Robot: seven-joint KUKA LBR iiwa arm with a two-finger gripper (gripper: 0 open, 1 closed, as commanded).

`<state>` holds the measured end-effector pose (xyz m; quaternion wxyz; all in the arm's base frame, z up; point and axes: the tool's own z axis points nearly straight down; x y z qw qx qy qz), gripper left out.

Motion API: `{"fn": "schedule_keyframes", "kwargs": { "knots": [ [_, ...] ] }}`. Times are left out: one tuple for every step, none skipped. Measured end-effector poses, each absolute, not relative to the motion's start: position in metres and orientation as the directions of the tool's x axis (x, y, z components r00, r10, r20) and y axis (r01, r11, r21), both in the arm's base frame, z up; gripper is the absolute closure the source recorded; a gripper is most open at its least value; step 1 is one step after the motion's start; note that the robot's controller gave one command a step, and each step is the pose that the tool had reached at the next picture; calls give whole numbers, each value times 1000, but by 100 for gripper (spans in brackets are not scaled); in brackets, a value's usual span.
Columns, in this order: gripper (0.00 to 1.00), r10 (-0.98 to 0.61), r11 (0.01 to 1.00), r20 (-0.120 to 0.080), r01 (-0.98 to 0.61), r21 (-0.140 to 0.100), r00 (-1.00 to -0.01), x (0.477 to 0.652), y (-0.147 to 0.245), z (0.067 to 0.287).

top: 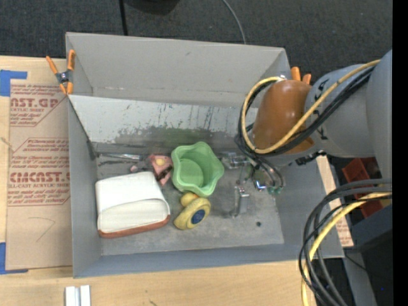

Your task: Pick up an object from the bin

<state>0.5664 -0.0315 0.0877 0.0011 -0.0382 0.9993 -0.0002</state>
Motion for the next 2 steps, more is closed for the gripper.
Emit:
{"fn": "schedule_keyframes", "kwargs": {
  "knots": [
    [0, -274, 962, 9, -274, 2, -962, 562, -11, 85],
    [0, -561, 828, -5, -561, -4, -828, 562, -2, 106]
  ]
}}
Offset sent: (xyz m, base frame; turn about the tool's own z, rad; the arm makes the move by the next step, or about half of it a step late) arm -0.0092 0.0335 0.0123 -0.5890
